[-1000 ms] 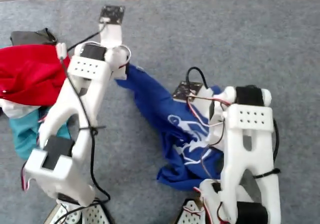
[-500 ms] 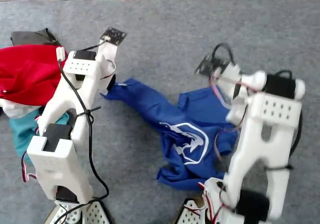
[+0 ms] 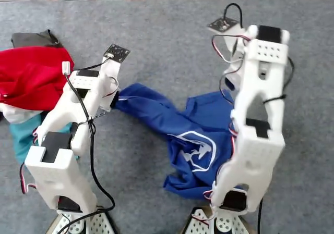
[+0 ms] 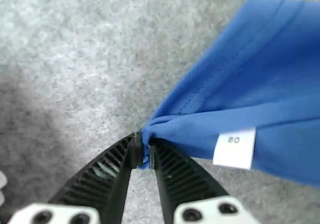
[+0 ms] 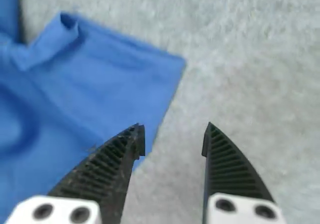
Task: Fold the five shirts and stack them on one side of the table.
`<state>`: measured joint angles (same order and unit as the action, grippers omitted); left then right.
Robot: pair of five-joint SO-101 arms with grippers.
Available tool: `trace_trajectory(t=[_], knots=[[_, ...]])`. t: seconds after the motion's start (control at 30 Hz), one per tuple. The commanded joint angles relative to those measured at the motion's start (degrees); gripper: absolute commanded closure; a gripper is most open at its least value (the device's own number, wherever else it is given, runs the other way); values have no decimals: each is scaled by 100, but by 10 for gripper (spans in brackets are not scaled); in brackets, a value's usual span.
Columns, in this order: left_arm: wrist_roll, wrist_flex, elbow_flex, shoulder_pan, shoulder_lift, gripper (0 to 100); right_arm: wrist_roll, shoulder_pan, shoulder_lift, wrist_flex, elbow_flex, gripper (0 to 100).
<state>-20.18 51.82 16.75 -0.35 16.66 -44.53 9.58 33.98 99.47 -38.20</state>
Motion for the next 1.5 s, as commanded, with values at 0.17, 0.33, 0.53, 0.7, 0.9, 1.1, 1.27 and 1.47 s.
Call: trace_trajectory(t=[0.17, 0.33, 0.53, 0.7, 0.9, 1.1, 1.27, 1.47], knots=[[79, -141, -84, -145, -26, 972, 1178, -97, 813, 141, -866, 801], [79, -149, -101, -145, -26, 972, 1178, -114, 708, 132, -338, 801], [79, -132, -101, -145, -26, 972, 1284, -105, 725, 44, 48, 800], [97, -149, -101, -145, -26, 971, 1310, -264, 813, -105, 40, 800], [88, -149, -101, -145, -26, 971, 1319, -413, 875, -325, 127, 800], [88, -149, -101, -145, -26, 971, 1319, -404, 1182, -563, 119, 800], [79, -149, -101, -145, -26, 971, 1275, -264, 1323, -659, 84, 800], [79, -149, -101, -145, -26, 971, 1266, -202, 1314, -571, -136, 801]])
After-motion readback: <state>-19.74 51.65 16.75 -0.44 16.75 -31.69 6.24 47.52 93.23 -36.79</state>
